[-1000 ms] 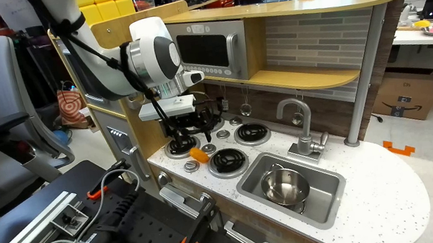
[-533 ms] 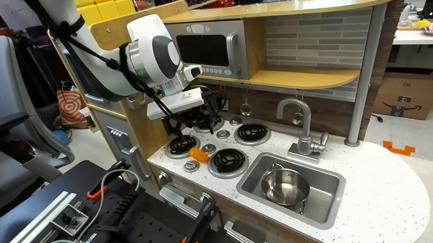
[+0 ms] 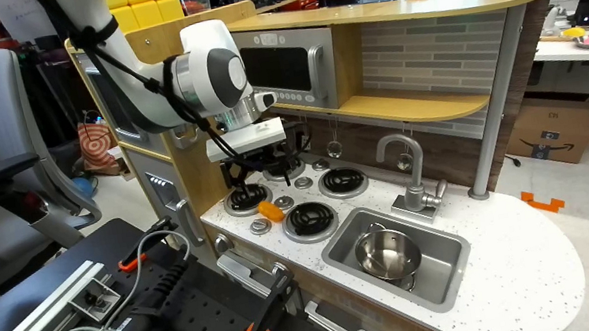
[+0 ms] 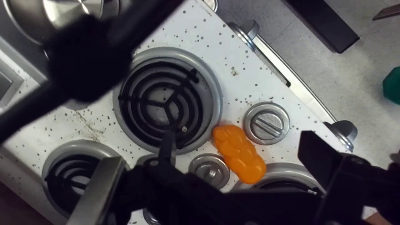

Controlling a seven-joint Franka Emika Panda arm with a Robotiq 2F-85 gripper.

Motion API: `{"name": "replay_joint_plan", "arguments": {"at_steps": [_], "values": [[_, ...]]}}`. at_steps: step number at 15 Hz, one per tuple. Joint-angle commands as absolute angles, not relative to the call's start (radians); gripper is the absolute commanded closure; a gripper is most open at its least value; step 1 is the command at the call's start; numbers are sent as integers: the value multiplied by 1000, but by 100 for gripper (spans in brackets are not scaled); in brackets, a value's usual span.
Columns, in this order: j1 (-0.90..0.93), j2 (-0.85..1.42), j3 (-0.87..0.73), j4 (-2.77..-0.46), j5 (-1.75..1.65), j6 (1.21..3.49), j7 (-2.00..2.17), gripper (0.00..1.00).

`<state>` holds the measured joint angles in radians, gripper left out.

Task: Pick up the orange object from the stove and put it inside the silver pot in the sink

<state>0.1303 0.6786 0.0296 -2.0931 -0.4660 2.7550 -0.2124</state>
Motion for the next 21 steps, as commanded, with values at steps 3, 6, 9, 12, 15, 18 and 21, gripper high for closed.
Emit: {"name": "replay_joint_plan", "arguments": {"at_steps": [3, 6, 9, 12, 15, 18, 21], "values": [[-22, 740, 202, -1990, -402, 2697, -596, 0], [-6, 719, 191, -2017, -387, 2697, -612, 0], [-7, 728, 194, -2010, -379, 2692, -628, 0], [0, 776, 197, -1991, -393, 2772, -641, 0], [83, 832, 122, -1967, -461, 2815, -607, 0], [168, 894, 50, -1927, -536, 2809, -601, 0], [225, 933, 4, -1900, -605, 2829, -587, 0]]}}
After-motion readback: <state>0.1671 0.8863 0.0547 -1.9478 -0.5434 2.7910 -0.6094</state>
